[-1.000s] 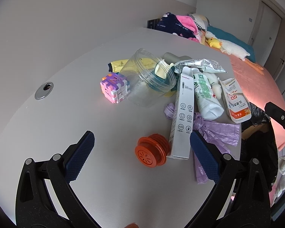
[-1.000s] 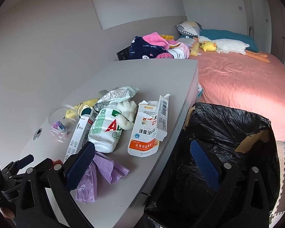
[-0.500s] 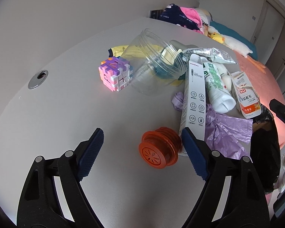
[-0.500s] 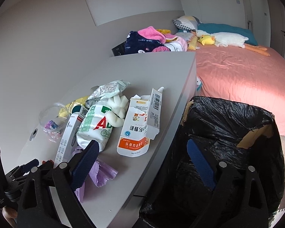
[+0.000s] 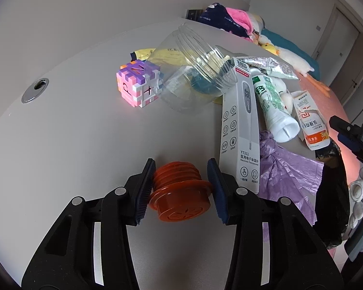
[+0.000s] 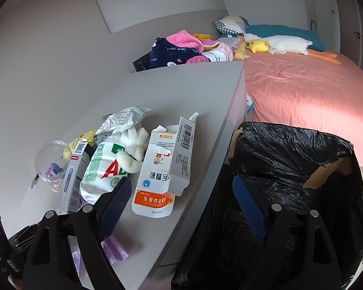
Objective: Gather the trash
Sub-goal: 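Grasp the orange round cap with the left gripper, then grasp the white-and-orange medicine carton with the right gripper while the left holds the cap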
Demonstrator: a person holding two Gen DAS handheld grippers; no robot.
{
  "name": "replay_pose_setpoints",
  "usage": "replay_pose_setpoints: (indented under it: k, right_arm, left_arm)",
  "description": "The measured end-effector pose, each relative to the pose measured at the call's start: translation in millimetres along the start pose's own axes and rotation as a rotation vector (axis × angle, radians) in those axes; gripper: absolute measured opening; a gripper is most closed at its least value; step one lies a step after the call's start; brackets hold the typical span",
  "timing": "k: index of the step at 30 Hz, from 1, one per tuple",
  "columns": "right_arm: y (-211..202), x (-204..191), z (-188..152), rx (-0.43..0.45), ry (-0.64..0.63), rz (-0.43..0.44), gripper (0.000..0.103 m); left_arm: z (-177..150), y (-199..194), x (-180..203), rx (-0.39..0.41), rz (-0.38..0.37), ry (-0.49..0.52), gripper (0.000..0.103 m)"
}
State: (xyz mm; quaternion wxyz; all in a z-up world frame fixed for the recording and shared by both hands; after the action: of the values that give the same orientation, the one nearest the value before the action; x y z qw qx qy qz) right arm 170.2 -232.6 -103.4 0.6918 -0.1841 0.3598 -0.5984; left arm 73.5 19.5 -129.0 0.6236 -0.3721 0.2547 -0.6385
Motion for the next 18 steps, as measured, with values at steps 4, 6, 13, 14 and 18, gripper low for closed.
replay_pose_setpoints:
  k: [4,6,13,14,18]
  right_arm:
    - [10.8,1.3,5.3,-0.004,0.001,-0.011,0.080]
    - [16.4,0.8,7.1,-0.007,0.000,-0.012,0.077]
    - [39.8,0.0,8.4,-0.035,-0.001,-0.020,0.053]
    - [42.2,0.0,7.4,-0.040,0.002,-0.019,0.050]
    - [49.9,-2.2,1.3,-0.063,0.009,0.010,0.024]
  left_arm:
    - [2.4,-5.4,-2.7,0.014,-0.006,-0.010,0.044]
    - [4.1,-7.2,-3.7,0.019,-0.008,-0.013,0.044]
    - [8.3,-7.7,-5.7,0.017,-0.021,-0.025,0.044]
    - [8.7,-8.8,-5.9,0.020,-0.022,-0.025,0.044]
    - [10.7,-11.9,-7.8,0.033,-0.021,-0.029,0.044]
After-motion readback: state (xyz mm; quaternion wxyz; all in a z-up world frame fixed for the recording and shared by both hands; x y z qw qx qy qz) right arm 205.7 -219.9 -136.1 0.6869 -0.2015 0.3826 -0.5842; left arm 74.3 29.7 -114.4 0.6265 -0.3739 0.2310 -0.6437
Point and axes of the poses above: each gripper's, at about its wrist camera, not at the fingertips, and y roughly the way its jaws point, x to its right, z to its top, the point moved 9 cm from there along y, roughly the way its jaws point, and after that the axes turned 1 degree about -y, right-handed, at the moved point
